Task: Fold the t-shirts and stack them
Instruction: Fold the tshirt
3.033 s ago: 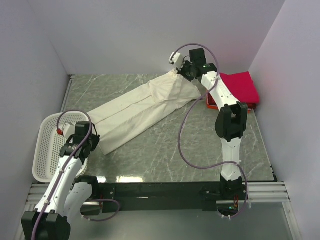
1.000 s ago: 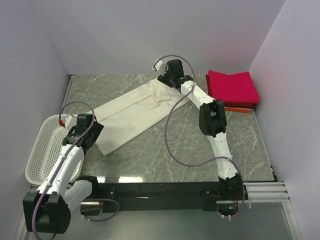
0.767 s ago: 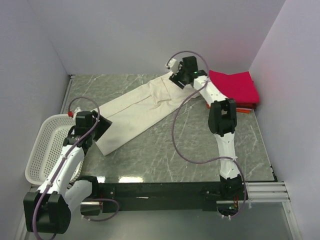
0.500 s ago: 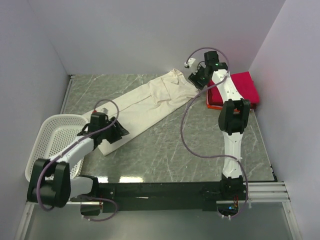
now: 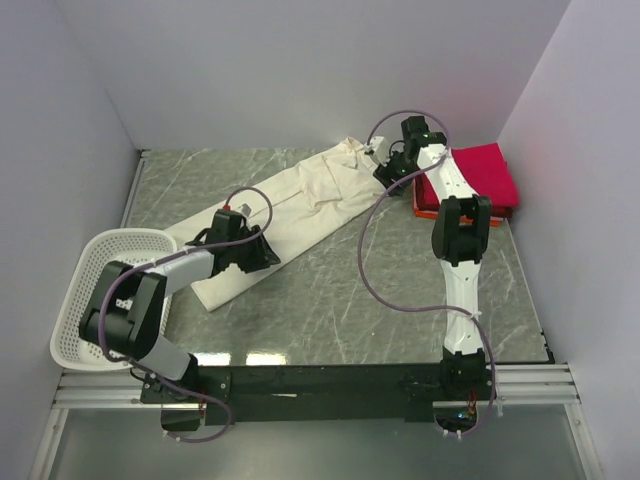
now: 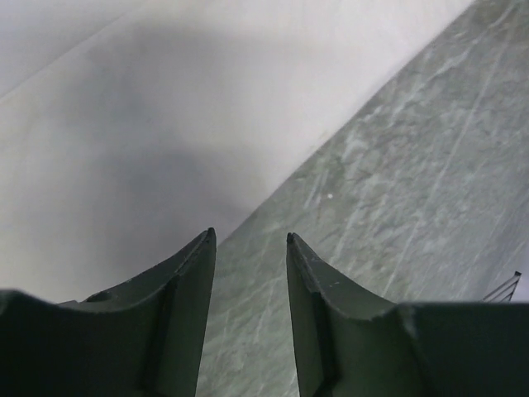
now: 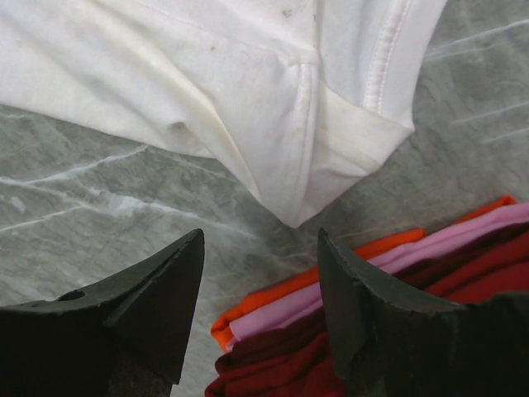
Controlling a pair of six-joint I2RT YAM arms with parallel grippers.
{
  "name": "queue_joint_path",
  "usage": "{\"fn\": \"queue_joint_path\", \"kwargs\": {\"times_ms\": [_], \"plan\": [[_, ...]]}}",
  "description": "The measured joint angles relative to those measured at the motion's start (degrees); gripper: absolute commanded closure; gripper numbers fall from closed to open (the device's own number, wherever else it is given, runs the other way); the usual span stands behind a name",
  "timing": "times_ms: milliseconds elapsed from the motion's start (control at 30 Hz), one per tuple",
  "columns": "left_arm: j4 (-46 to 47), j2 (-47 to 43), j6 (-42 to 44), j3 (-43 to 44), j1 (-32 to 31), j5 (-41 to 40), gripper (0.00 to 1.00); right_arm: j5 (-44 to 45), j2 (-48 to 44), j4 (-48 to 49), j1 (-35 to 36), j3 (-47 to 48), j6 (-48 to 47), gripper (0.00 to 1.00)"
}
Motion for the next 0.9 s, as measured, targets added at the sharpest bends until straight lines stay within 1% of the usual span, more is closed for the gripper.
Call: {"fn": "queue_joint_path", "kwargs": {"times_ms": [200,500,700,800,867,900], "plan": [[0.8,4.7,-0.1,0.1,-0.1,-0.2,0.57,0.2,1.4,0.0,0.0,0.1,0.0,0.38],[3.0,5.8,-0.1,0.3,-0.1,-0.4,0.59,0.5,2.9,0.9,0.0,3.1,0.1,0.42],[3.5,6.0,-0.1,0.3,-0.1,-0.5,0.59,0.7,4.9,1.4,0.3,3.4,0.1,0.49],[3.7,6.1,-0.1,0.3,-0.1,-0.5,0.59,0.9,5.7,1.4,0.3,3.5,0.1,0.57],[3.7,6.2,-0.1,0.3,-0.1,-0.5,0.59,1.0,5.8,1.4,0.3,3.5,0.0,0.68],[3.8,6.2,-0.1,0.3,-0.1,-0.5,0.59,1.0,5.8,1.5,0.3,3.5,0.1,0.78]]}}
